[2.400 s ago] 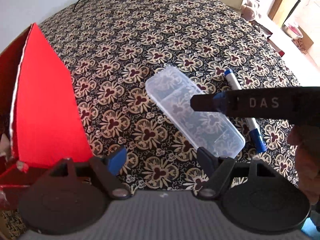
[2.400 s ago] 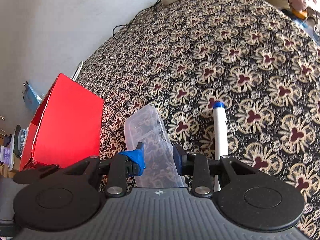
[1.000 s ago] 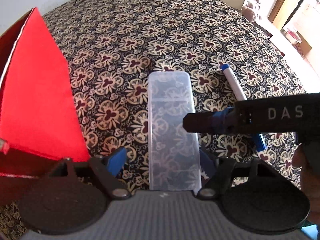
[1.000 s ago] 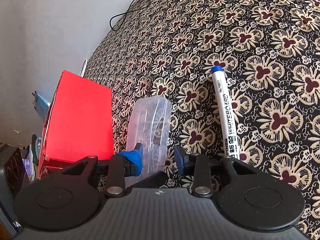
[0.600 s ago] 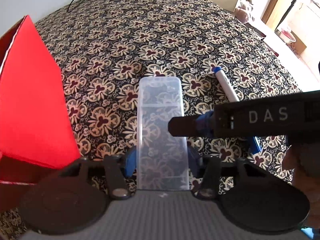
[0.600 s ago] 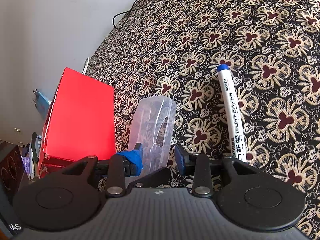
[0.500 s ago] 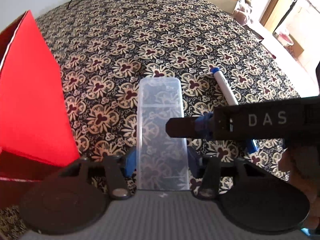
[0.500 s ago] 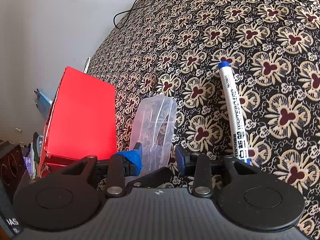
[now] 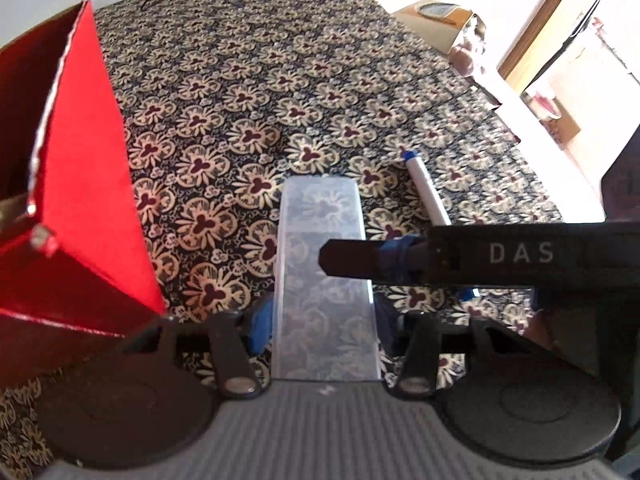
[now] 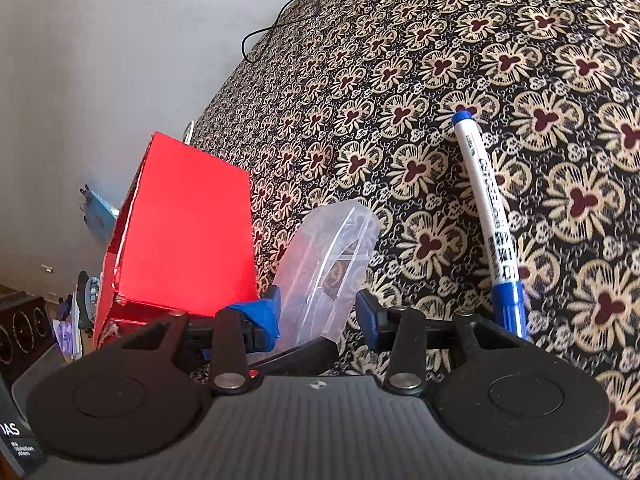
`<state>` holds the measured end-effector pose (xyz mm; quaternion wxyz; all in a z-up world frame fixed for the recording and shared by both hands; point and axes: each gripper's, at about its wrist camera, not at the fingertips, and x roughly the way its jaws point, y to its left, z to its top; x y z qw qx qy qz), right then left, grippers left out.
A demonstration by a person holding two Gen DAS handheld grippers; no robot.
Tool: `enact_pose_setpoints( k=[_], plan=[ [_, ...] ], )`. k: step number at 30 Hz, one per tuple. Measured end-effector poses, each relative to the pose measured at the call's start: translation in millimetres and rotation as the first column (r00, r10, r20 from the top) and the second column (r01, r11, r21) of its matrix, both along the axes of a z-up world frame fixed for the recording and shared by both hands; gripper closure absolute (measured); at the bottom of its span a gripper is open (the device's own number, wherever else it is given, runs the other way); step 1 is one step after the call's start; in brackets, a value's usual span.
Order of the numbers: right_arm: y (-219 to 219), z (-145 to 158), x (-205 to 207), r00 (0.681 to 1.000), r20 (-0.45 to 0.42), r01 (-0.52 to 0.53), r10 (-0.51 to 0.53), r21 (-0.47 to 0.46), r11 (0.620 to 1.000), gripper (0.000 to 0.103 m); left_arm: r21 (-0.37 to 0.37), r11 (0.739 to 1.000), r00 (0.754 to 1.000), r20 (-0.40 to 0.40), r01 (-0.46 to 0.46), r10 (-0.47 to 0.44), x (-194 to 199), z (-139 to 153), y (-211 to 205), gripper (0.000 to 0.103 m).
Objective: Organize rigid objects
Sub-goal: 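Lift the clear case with the right gripper and carry it over the box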
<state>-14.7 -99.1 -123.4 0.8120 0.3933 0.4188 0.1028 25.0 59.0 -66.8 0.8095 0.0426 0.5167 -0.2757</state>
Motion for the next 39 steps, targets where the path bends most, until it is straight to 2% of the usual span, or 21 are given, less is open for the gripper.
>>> enact_pose_setpoints(
  k=[10, 18, 24, 30, 33, 39],
  plan=[
    [32.0, 8.0, -10.4, 0.999, -0.009, 0.037, -0.037, -0.015, 0.999, 0.074, -0.05, 0.998, 1.0, 0.011, 0.024, -0.023, -7.7, 10.3, 21.2, 0.052],
    [51.7, 3.4, -22.1, 0.994, -0.052, 0.1, -0.098, 0.023, 0.995, 0.07, -0.086, 0.995, 0.999, -0.002, 0.051, -0.052, -8.5, 12.6, 39.8, 0.053],
    [64.8, -3.6, -31.8, 0.992, -0.081, 0.1, -0.093, 0.091, 0.991, 0.07, -0.126, 0.989, 0.996, -0.032, 0.081, -0.086, -8.6, 11.1, 49.0, 0.053],
    [89.2, 17.5, -44.4, 0.994, 0.002, 0.107, -0.107, 0.021, 0.994, 0.073, -0.117, 0.982, 0.989, 0.018, 0.149, -0.148, -16.8, 21.3, 50.5, 0.053],
    [101.7, 38.8, -45.6, 0.993, 0.058, 0.107, -0.106, -0.014, 0.994, 0.073, -0.133, 0.977, 0.986, 0.038, 0.166, -0.162, -18.0, 29.9, 56.1, 0.053],
    [128.9, 92.6, -38.3, 0.975, 0.213, 0.081, -0.058, -0.1, 0.992, 0.075, -0.161, 0.969, 0.976, 0.144, 0.186, -0.164, -20.8, 69.9, 71.2, 0.053]
  ],
)
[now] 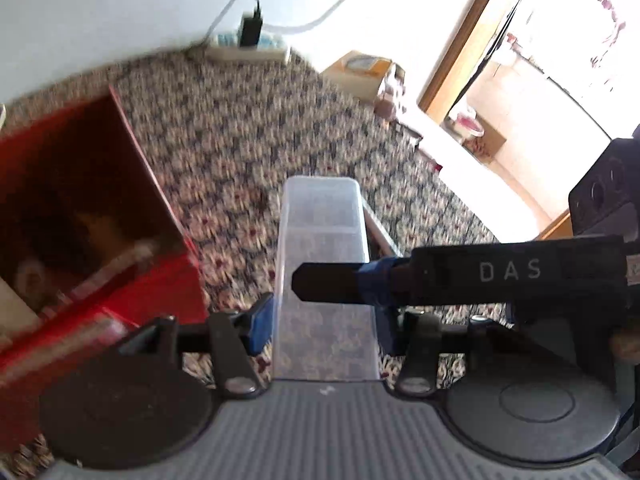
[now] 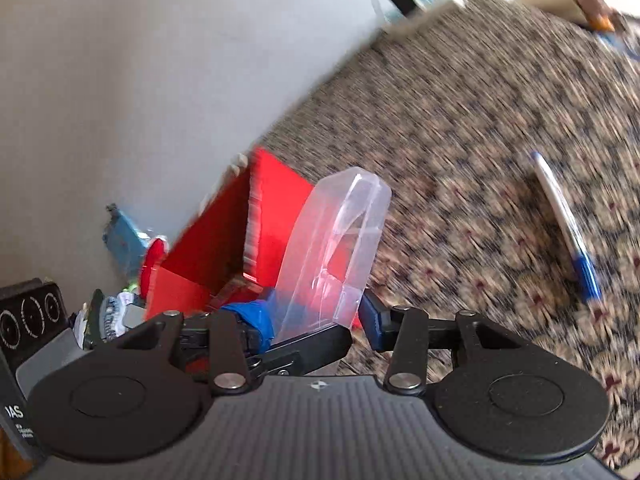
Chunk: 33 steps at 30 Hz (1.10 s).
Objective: Organize rigid objects
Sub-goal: 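Lift the clear case with the right gripper and carry it over the box, then lower the clear case into the box and open the right gripper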
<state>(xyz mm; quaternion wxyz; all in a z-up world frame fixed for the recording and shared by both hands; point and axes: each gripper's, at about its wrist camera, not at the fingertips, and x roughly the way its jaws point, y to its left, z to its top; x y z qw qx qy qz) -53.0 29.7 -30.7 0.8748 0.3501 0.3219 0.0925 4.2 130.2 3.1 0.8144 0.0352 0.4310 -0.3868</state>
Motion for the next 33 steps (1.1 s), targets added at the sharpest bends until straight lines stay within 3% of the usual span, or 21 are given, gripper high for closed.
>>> enact_pose_setpoints(
  k=[5, 8, 12, 17, 22, 33],
  plan=[
    [5.9, 33.4, 21.2, 0.993, 0.093, -0.066, 0.07, -0.053, 0.996, 0.076, -0.041, 0.999, 0.995, 0.096, -0.031, 0.034, 4.9, 37.0, 23.3, 0.053],
    [7.4, 38.2, 47.4, 0.985, 0.114, -0.118, 0.127, -0.089, 0.989, 0.076, -0.05, 0.997, 0.987, 0.143, -0.064, 0.07, 10.9, 53.3, 40.3, 0.054],
    [28.9, 45.7, 76.8, 0.969, 0.114, -0.202, 0.22, -0.153, 0.967, 0.076, -0.034, 0.993, 0.977, 0.176, -0.113, 0.118, 24.1, 62.7, 60.1, 0.054],
    [61.0, 52.2, 112.3, 0.943, 0.045, -0.312, 0.329, -0.22, 0.924, 0.076, 0.02, 0.983, 0.964, 0.199, -0.182, 0.175, 41.7, 62.9, 84.1, 0.055],
    [80.9, 40.6, 145.8, 0.909, -0.072, -0.416, 0.411, -0.236, 0.878, 0.077, 0.077, 0.966, 0.958, 0.169, -0.248, 0.233, 65.6, 47.9, 101.7, 0.055],
    [101.5, 12.4, 191.3, 0.807, -0.291, -0.573, 0.513, -0.178, 0.8, 0.077, 0.123, 0.94, 0.946, -0.019, -0.318, 0.323, 102.1, 8.3, 127.9, 0.053]
  ],
)
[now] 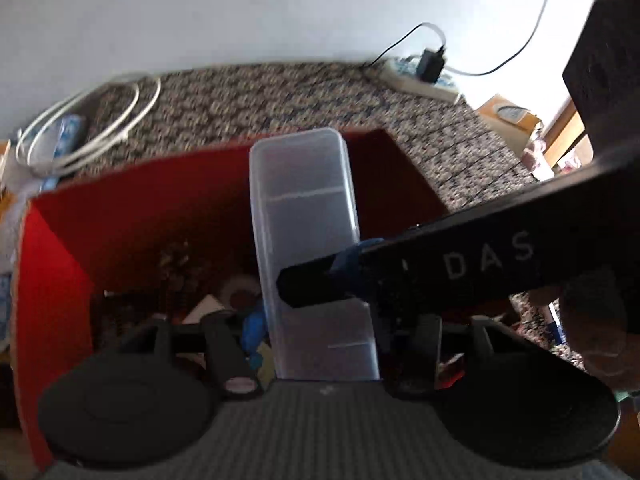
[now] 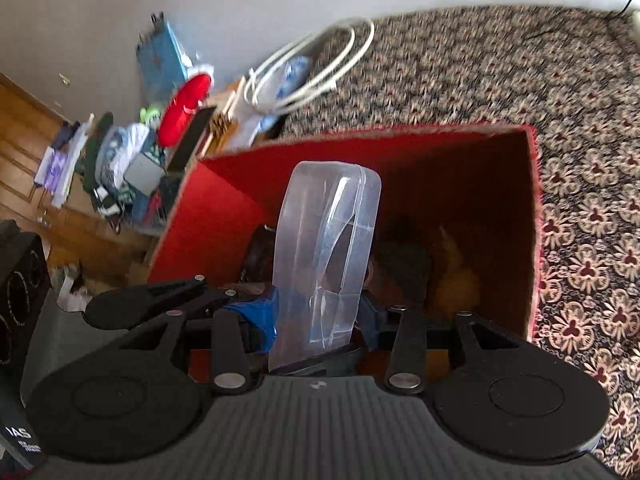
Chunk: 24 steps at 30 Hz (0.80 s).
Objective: Organize rigid objects
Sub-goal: 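Lower the clear case into the box and open the right gripper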
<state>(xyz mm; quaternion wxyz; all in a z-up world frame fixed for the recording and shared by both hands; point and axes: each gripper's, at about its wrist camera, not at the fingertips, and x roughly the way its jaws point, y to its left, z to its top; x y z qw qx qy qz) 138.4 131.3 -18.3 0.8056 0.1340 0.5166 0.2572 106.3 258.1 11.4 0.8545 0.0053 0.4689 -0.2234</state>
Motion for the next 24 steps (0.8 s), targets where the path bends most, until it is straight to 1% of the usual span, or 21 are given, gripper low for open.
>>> enact_pose_setpoints(
  k=[4, 7, 11, 13, 15, 17, 18, 19, 21, 24],
  plan=[
    [5.2, -9.4, 9.5, 0.999, -0.038, -0.029, 0.029, -0.004, 1.0, 0.077, 0.016, 0.999, 0.998, -0.048, -0.034, 0.035, 10.7, -11.4, 2.3, 0.053],
    [8.9, -15.9, 13.6, 0.998, -0.05, -0.049, 0.048, -0.01, 0.999, 0.077, 0.022, 0.998, 0.994, -0.089, -0.054, 0.056, 19.3, -19.8, 5.9, 0.053],
    [14.4, -22.8, 14.5, 0.997, -0.042, -0.067, 0.066, -0.036, 0.997, 0.076, 0.04, 0.996, 0.987, -0.135, -0.077, 0.082, 26.5, -30.5, 8.6, 0.053],
    [15.8, -24.6, 15.5, 0.997, -0.029, -0.073, 0.072, -0.032, 0.997, 0.076, 0.044, 0.995, 0.984, -0.154, -0.088, 0.094, 28.4, -34.2, 9.9, 0.052],
    [16.7, -25.8, 16.0, 0.998, -0.008, -0.068, 0.067, -0.042, 0.997, 0.076, 0.053, 0.994, 0.982, -0.155, -0.098, 0.105, 28.3, -34.3, 10.8, 0.051],
    [17.6, -28.5, 16.2, 0.998, 0.015, -0.056, 0.057, -0.076, 0.995, 0.075, 0.061, 0.993, 0.983, -0.15, -0.101, 0.11, 28.4, -33.8, 12.1, 0.048],
    [16.4, -30.2, 18.1, 0.999, 0.003, -0.047, 0.048, -0.07, 0.996, 0.075, 0.063, 0.993, 0.983, -0.148, -0.103, 0.112, 28.1, -33.5, 13.2, 0.044],
    [13.1, -30.1, 18.9, 0.999, 0.001, -0.036, 0.036, -0.047, 0.998, 0.075, 0.067, 0.992, 0.983, -0.145, -0.106, 0.114, 27.5, -33.3, 14.2, 0.041],
    [8.9, -28.9, 18.8, 1.0, 0.02, -0.011, 0.011, -0.032, 0.999, 0.075, 0.073, 0.991, 0.982, -0.146, -0.112, 0.122, 27.8, -34.1, 15.9, 0.041],
    [3.8, -29.6, 17.5, 0.999, 0.021, 0.03, -0.029, -0.024, 0.999, 0.075, 0.081, 0.989, 0.98, -0.147, -0.123, 0.134, 29.0, -35.0, 16.2, 0.04]
  ],
)
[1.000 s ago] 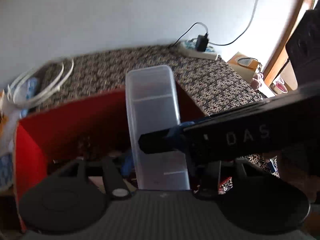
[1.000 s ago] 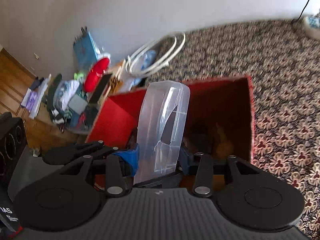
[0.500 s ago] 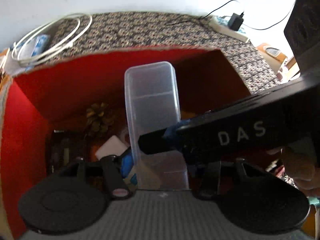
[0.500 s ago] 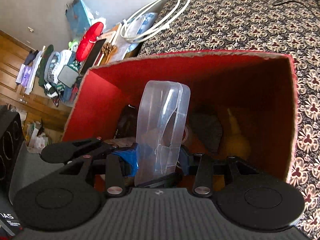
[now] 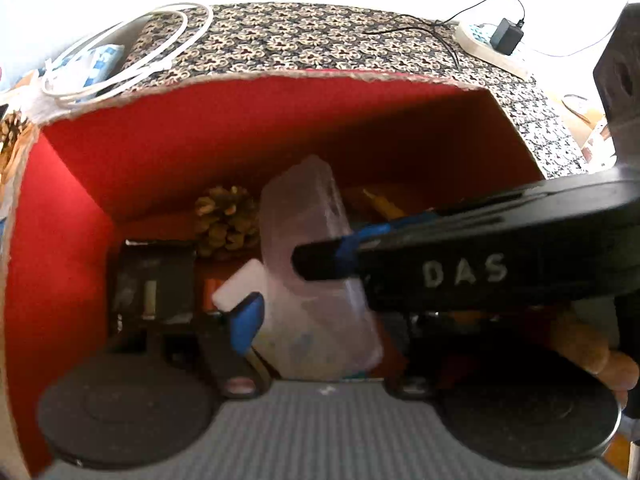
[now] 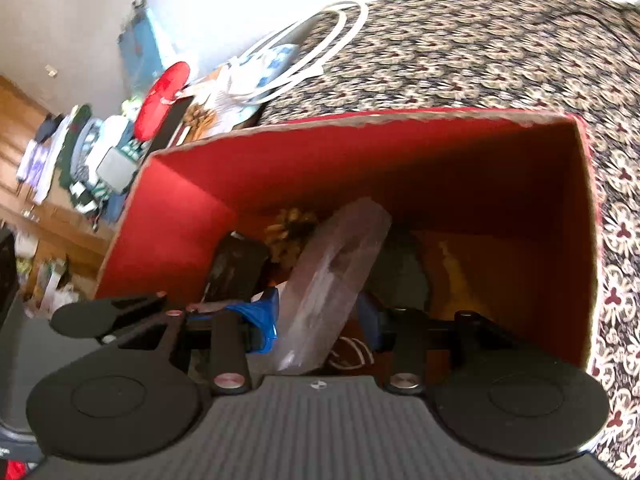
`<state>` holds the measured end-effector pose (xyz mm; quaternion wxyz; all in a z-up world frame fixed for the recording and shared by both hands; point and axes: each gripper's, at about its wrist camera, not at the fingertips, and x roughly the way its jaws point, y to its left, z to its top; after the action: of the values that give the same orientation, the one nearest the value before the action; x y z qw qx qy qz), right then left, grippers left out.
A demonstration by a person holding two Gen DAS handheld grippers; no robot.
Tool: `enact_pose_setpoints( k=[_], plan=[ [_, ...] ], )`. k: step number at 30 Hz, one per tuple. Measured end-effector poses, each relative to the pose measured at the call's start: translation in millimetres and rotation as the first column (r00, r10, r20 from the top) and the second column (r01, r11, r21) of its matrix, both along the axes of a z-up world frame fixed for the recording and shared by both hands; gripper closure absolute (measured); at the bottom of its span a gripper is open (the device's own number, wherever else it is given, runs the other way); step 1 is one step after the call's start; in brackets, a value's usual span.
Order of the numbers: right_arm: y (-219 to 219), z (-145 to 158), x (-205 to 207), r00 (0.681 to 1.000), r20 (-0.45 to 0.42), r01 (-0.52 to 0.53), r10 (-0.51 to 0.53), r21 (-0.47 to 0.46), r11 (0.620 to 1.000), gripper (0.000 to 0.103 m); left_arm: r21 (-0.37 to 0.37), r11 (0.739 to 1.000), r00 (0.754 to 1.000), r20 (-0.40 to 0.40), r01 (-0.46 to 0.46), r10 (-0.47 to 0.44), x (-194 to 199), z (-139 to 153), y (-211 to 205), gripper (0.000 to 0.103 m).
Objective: Organize rigid objects
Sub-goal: 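Lower the clear case into the box and open the right gripper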
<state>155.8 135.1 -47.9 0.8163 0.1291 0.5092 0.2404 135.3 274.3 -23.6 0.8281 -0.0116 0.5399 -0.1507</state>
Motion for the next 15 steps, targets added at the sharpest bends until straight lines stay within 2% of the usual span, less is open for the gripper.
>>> enact_pose_setpoints(
  k=[7, 15],
  plan=[
    [-3.3, 4.7, -6.8, 0.998, 0.059, 0.035, -0.035, 0.01, 0.999, 0.075, 0.031, 0.999, 1.0, 0.002, -0.007, 0.007, -0.4, -1.1, -3.5, 0.039],
    [-2.1, 7.7, -14.4, 0.991, 0.127, 0.049, -0.05, 0.013, 0.999, 0.077, 0.031, 1.0, 1.0, 0.012, -0.001, 0.0, -1.4, -1.4, -2.9, 0.037]
  ],
)
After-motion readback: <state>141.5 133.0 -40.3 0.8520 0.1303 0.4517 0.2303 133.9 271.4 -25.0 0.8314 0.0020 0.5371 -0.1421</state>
